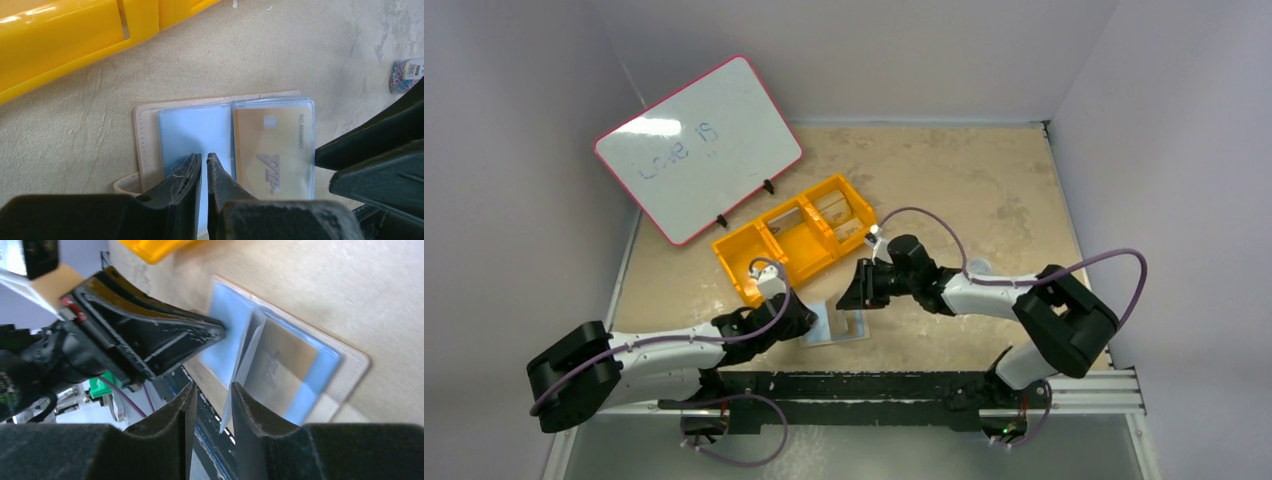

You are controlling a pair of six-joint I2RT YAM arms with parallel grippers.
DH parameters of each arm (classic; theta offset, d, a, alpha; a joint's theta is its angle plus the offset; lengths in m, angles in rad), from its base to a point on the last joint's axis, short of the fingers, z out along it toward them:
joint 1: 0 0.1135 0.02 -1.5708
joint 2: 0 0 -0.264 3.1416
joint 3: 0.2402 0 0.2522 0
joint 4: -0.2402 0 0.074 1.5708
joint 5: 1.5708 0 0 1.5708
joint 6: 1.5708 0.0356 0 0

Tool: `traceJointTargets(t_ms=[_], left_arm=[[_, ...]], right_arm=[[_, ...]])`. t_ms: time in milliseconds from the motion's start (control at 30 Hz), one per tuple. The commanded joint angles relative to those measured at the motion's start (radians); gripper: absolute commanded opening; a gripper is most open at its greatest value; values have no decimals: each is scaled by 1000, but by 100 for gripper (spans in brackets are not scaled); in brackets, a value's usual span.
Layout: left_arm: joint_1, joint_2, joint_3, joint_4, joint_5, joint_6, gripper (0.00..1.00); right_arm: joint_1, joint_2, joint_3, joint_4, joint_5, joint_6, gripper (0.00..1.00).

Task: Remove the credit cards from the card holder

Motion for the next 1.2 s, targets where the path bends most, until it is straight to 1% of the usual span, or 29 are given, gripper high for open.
traceJointTargets(t_ms=[0,267,300,400,533,633,733,867,1000,1167], left_arm=[[-7,-13,-15,7,-12,-12,8],[-7,-127,-14,-99,-82,-30,7],[-7,-142,-14,-111,-88,-31,7],[-7,-167,-12,-124,-93,-28,7],[-6,-166,-3,-129,-96,-25,7],[-7,-165,11,-148,-103,-21,7],[-7,-178,20,-170,-107,-17,7],[-6,-215,46,-245,-134,-15,9],[-8,-265,62,-311,-164,-16,11],[-7,-284,58,-327,-165,-17,11]], right_arm=[[0,-1,44,96,-65,11,35],[13,112,135,93,-95,-14,35],[17,121,150,77,-86,-21,35],[25,131,192,-58,-3,-62,34],[34,120,191,-71,20,-76,33],[57,151,228,-104,26,-100,27],[95,178,266,-136,52,-114,31],[125,178,303,-165,83,-133,35],[125,186,325,-227,135,-138,33],[126,203,333,-298,207,-149,30]])
